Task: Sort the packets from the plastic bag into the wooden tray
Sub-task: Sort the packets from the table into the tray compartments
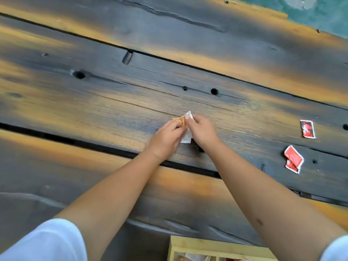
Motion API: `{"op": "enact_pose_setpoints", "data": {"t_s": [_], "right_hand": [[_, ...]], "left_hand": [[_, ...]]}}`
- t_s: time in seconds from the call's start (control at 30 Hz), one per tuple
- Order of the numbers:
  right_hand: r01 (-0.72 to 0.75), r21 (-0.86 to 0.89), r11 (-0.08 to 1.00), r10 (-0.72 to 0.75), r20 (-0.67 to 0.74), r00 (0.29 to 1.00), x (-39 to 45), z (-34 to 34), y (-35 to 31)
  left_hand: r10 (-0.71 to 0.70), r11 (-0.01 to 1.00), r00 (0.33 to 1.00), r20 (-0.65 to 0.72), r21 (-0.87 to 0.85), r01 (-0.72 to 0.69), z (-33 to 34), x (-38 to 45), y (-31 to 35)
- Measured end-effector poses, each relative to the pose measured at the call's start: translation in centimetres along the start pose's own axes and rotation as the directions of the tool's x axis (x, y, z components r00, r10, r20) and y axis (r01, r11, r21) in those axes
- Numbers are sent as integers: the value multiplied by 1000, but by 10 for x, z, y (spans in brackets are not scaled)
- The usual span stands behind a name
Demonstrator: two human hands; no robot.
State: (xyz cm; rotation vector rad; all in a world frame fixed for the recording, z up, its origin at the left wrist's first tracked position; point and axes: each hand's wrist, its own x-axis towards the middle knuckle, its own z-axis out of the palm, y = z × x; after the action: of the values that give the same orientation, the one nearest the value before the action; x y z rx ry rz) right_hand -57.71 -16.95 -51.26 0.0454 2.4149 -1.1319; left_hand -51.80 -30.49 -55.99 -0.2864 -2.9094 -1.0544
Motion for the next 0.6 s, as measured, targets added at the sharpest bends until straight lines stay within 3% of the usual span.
{"op": "enact_pose_setpoints", "data": {"t_s": [0.1, 0.17, 0.27, 0.33, 0.4, 0.47, 0.6], "right_hand": [[91, -183, 979, -79, 73, 994, 0, 0, 0], [149, -205, 967, -132, 92, 987, -2, 0, 4], [219, -258, 941, -208, 70, 976, -9, 2, 9], [181, -321, 930, -186, 14, 982, -12, 3, 12], [87, -257, 962, -106, -62, 992, -14, 1, 11], [92, -202, 975, -109, -77, 991, -18, 1, 9], [162, -154, 975, -156, 48, 987, -23, 1, 7]], "left_hand": [[-48, 998, 998, 30, -38, 49, -3, -3, 1], [-94, 995, 995, 22, -31, 95, -7, -3, 6], [-225, 968, 974, 8, 116, 223, -11, -1, 12], [-284, 947, 958, 25, 165, 276, -14, 1, 14], [-244, 956, 970, 4, 167, 240, -14, 1, 15], [-217, 972, 976, -3, 95, 216, -14, 0, 14], [-273, 948, 962, -14, -175, 267, -17, -3, 13]]}}
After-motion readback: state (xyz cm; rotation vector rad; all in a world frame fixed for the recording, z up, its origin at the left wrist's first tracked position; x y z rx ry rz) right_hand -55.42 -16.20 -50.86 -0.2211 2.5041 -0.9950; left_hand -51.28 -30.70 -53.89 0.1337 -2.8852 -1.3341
